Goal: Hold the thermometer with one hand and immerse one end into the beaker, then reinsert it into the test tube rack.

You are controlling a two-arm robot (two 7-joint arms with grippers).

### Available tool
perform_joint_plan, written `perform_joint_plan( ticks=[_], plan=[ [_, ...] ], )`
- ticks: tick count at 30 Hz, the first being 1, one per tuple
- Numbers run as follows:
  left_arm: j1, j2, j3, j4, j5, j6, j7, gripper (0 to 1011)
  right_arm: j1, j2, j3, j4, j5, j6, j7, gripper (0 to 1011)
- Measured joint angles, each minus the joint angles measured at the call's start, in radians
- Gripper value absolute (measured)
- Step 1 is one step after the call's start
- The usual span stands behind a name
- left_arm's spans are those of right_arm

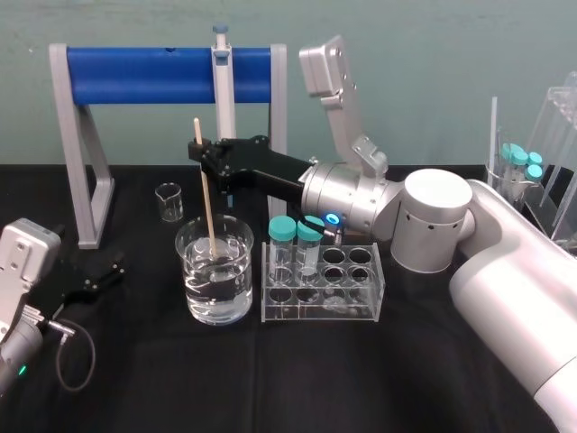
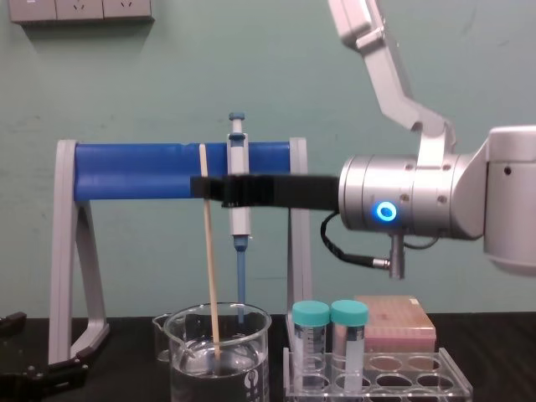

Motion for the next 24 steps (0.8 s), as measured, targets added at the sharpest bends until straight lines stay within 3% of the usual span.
perform_joint_plan(
  ticks=[14, 24],
  plan=[
    [0.000, 0.000, 0.000, 0.000, 0.000, 0.000, 0.000, 1004, 0.005, 0.047, 0.030, -0.138, 0.066, 0.070, -0.022, 55],
    [0.000, 0.000, 0.000, 0.000, 0.000, 0.000, 0.000, 1004, 0.004, 0.067, 0.030, -0.186, 0.105, 0.093, -0.042, 55]
  ],
)
